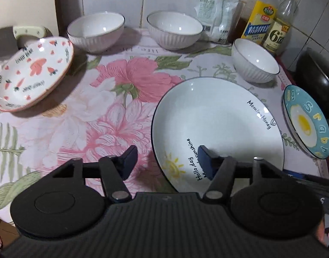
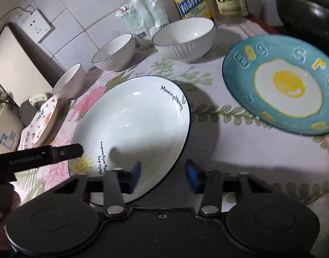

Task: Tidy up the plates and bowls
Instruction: 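Reach both grippers to the white Morning Honey plate and grasp its rim, then slide the white plate toward the bunny plate and open both grippers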

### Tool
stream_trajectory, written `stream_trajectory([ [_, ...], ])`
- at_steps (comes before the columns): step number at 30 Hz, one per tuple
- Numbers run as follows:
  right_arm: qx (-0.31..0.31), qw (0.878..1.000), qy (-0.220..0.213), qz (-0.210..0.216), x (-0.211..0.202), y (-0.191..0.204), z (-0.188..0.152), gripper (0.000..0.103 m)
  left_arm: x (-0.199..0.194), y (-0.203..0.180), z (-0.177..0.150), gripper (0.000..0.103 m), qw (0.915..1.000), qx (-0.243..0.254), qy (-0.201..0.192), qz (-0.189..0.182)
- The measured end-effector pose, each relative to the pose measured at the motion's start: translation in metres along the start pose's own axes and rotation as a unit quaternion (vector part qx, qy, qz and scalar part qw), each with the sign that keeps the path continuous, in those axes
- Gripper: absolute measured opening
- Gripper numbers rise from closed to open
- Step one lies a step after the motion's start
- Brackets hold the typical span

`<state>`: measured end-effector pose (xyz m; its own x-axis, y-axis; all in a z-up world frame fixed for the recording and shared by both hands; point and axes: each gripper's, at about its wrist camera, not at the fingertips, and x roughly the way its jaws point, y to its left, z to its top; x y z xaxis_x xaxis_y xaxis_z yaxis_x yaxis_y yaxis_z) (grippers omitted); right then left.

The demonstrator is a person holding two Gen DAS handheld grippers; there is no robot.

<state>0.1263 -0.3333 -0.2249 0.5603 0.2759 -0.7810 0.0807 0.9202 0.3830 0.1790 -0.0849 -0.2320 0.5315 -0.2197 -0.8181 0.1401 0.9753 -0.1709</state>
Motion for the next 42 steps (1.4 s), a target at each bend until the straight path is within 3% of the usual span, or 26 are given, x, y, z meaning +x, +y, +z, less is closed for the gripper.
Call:
stream_trajectory([
  [2,0.011,1.000,0.001,0.000,0.007,-0.001,-0.003,0.028,0.008,0.002,0.000,0.041,0.9999,-0.007,0.012,-0.003],
  [5,0.024,1.000,-0.005,0.004,0.009,-0.005,-0.001,0.026,0.018,0.008,-0.001,0.021,0.9992,-0.025,0.030,-0.009],
  [8,0.033,0.999,-0.009,0.010,0.008,-0.011,-0.002,0.022,0.020,0.013,-0.008,0.021,0.9983,-0.049,0.014,-0.028],
  [12,0.027,1.000,-0.010,0.007,0.009,-0.007,-0.002,0.022,0.017,0.007,-0.010,0.021,0.9990,-0.040,0.009,-0.019],
  [20,0.029,0.999,-0.014,-0.014,0.001,0.001,0.006,0.022,0.001,-0.002,-0.007,0.020,0.9995,0.022,-0.011,-0.019],
  [25,0.013,1.000,-0.007,-0.012,-0.003,0.008,0.009,0.023,-0.015,-0.005,-0.006,0.020,0.9984,0.048,-0.028,0.002],
  [36,-0.038,0.999,-0.025,0.025,-0.023,0.062,0.025,0.023,-0.071,0.033,-0.001,0.021,0.9969,0.029,-0.069,0.024],
  [42,-0.074,0.996,-0.011,0.043,-0.002,0.089,0.025,0.023,-0.069,0.066,0.001,0.021,0.9973,0.001,-0.064,0.036],
])
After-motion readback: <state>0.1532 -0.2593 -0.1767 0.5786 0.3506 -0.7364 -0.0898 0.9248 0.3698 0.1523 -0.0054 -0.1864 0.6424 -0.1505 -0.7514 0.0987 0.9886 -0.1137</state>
